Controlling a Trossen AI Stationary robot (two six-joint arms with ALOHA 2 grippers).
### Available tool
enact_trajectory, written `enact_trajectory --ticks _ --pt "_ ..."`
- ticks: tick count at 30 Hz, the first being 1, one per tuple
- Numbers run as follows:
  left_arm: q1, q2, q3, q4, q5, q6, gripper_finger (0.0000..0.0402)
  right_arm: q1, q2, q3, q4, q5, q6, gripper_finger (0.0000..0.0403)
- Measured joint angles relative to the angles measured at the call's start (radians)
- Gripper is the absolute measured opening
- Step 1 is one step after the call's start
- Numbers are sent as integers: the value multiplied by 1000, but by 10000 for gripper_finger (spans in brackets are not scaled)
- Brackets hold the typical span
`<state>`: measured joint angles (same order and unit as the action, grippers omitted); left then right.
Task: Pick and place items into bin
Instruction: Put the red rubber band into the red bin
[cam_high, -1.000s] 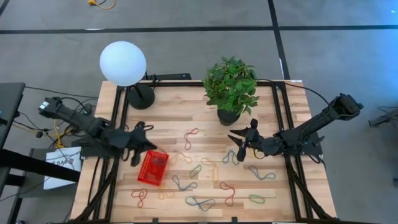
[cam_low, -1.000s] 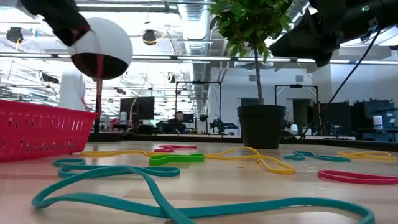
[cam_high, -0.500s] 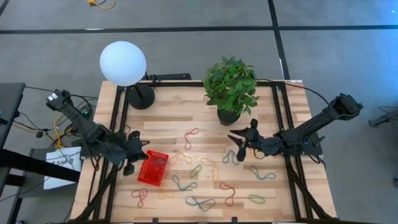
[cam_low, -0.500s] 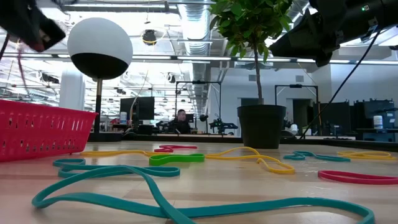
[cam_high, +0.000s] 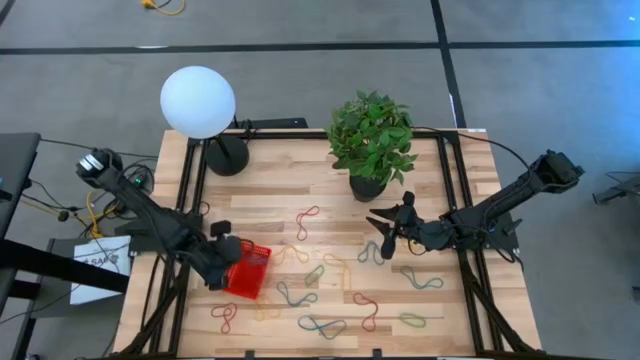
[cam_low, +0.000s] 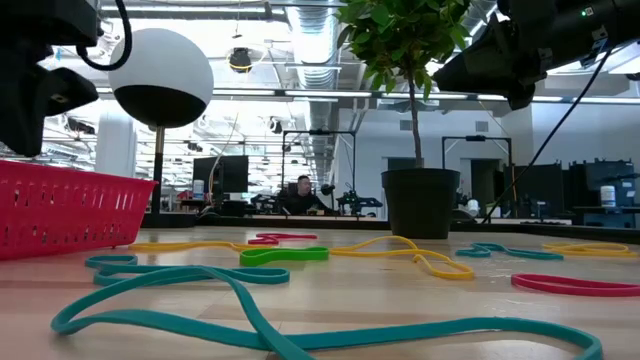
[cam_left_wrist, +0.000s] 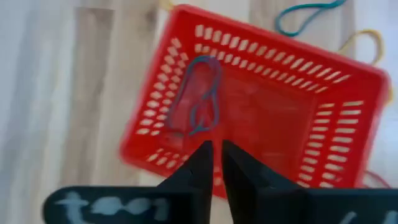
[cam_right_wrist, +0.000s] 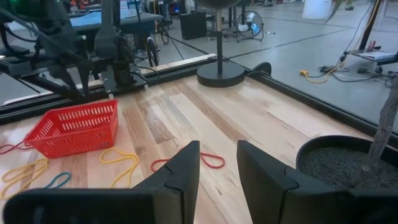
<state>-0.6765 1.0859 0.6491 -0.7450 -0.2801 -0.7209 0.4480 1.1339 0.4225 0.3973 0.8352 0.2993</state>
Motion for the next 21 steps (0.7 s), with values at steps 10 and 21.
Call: enact_trajectory --ticks 10,21 --pt "-7 27 0 67 257 -20 81 0 0 0 0 0 25 103" --pt "-174 27 0 238 350 -185 82 0 0 0 0 0 24 103"
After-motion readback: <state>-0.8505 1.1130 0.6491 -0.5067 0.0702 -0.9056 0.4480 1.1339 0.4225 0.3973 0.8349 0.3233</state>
